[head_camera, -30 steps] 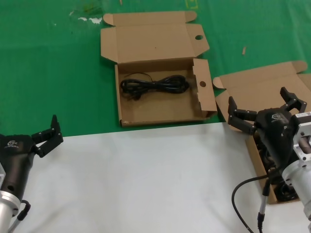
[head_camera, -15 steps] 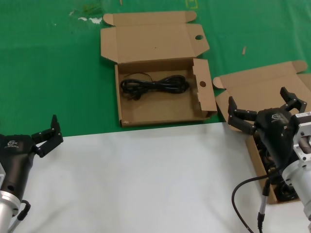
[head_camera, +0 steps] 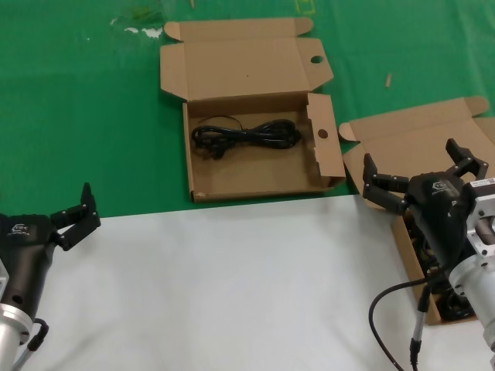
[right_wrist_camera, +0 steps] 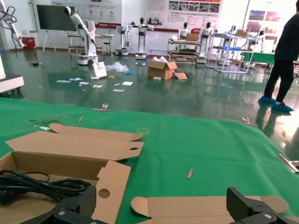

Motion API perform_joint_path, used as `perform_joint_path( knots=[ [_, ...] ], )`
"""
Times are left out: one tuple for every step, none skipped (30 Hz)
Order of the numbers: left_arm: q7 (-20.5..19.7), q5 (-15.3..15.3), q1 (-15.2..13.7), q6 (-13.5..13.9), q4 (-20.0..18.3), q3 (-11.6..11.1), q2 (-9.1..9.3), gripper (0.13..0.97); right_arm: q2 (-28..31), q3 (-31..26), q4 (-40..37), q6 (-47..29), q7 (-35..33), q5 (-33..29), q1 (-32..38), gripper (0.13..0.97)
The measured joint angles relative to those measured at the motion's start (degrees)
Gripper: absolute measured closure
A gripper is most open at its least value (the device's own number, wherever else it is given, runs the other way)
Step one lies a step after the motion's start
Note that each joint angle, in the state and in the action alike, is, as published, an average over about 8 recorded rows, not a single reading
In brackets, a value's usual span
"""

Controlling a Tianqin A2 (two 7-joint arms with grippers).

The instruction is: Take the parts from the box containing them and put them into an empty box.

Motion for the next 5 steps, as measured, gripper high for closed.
perform_joint_path(
  knots=[
    [0.00, 0.00, 0.00, 0.00, 0.00, 0.00, 0.00, 0.132, 0.00, 0.00, 0.00, 0.00, 0.00, 0.00, 0.00, 0.129],
    [0.00, 0.00, 0.00, 0.00, 0.00, 0.00, 0.00, 0.132, 0.00, 0.00, 0.00, 0.00, 0.00, 0.00, 0.00, 0.129],
    [0.00, 0.00, 0.00, 0.00, 0.00, 0.00, 0.00, 0.132, 0.00, 0.00, 0.00, 0.00, 0.00, 0.00, 0.00, 0.129],
    [0.00, 0.00, 0.00, 0.00, 0.00, 0.00, 0.00, 0.132, 0.00, 0.00, 0.00, 0.00, 0.00, 0.00, 0.00, 0.129],
    [0.00, 0.00, 0.00, 0.00, 0.00, 0.00, 0.00, 0.132, 0.00, 0.00, 0.00, 0.00, 0.00, 0.00, 0.00, 0.129]
  ],
)
